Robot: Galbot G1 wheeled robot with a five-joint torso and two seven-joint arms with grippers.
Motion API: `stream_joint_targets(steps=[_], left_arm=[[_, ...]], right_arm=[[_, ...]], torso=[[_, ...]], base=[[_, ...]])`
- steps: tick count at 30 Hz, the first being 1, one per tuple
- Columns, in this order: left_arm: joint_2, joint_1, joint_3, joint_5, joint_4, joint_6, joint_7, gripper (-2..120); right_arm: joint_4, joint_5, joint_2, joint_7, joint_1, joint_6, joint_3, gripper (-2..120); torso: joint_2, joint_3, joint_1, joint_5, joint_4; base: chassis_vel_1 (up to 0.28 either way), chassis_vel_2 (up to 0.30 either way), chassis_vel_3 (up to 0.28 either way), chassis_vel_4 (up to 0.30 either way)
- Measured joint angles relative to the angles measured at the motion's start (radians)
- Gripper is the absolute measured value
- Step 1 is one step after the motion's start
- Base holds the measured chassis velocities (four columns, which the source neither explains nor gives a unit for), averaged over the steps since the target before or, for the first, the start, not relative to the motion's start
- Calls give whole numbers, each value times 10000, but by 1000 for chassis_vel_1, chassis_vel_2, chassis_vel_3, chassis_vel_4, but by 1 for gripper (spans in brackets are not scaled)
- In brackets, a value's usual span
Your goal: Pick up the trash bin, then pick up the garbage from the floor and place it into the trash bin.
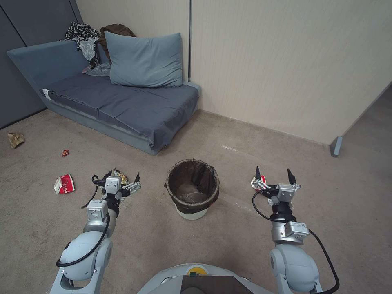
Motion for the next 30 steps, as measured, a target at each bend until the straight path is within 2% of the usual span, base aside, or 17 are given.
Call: stream_joint_targets(steps=[5,7,8,12,15,18,19,21,24,26,27,29,30], left_arm=[[14,13,74,-162,-74,37,10,100],[96,-10,291,-974,-302,432,-168,100],[96,-10,291,-974,-302,432,-168,100],[188,-246,558,-2264,-664,1278,-708,100],[219,-302,581,-2682,-765,1530,-920,100],[346,-544,503,-3903,-915,2104,-1681,100],[346,-544,503,-3903,-915,2104,-1681,100],[412,-777,362,-4483,-880,2290,-2080,100],[513,-933,334,-5091,-816,2405,-2227,100],[678,-1133,334,-6110,-722,2613,-2402,100],[678,-1133,334,-6110,-722,2613,-2402,100],[1011,-1588,255,-7819,-186,2901,-2743,100],[1011,-1588,255,-7819,-186,2901,-2743,100]], right_arm=[[1,-46,2,-11,-4,11,-20,100],[27,-166,3,-13,-6,131,-22,100],[27,-166,3,-13,-6,131,-22,100],[32,-236,2,2,25,392,10,100],[32,-261,-8,3,35,426,8,100],[132,-358,-185,3,69,396,-56,100],[132,-358,-185,3,69,396,-56,100],[260,-404,-321,-6,141,237,-88,100],[296,-419,-345,-10,173,143,-131,100],[284,-482,-347,-12,128,144,-190,100],[284,-482,-347,-12,128,144,-190,100],[276,-537,-345,-12,5,176,-285,100],[276,-537,-345,-12,5,176,-285,100]], torso=[[0,0,0,0,0],[0,0,0,1,1],[0,0,0,1,1],[0,0,0,0,-3],[0,0,0,1,-2],[0,0,0,1,0],[0,0,0,1,0],[0,1,0,0,0],[0,1,0,0,1],[0,1,0,0,1],[0,1,0,0,1],[0,1,0,0,-2],[0,1,0,0,-2]], base=[[0,0,0,0],[0,0,0,0],[0,0,0,0],[0,0,0,0],[0,0,0,0],[0,0,0,0],[0,0,0,0],[0,0,0,0],[0,0,0,0],[0,0,0,0],[0,0,0,0],[0,0,0,0],[0,0,0,0]])
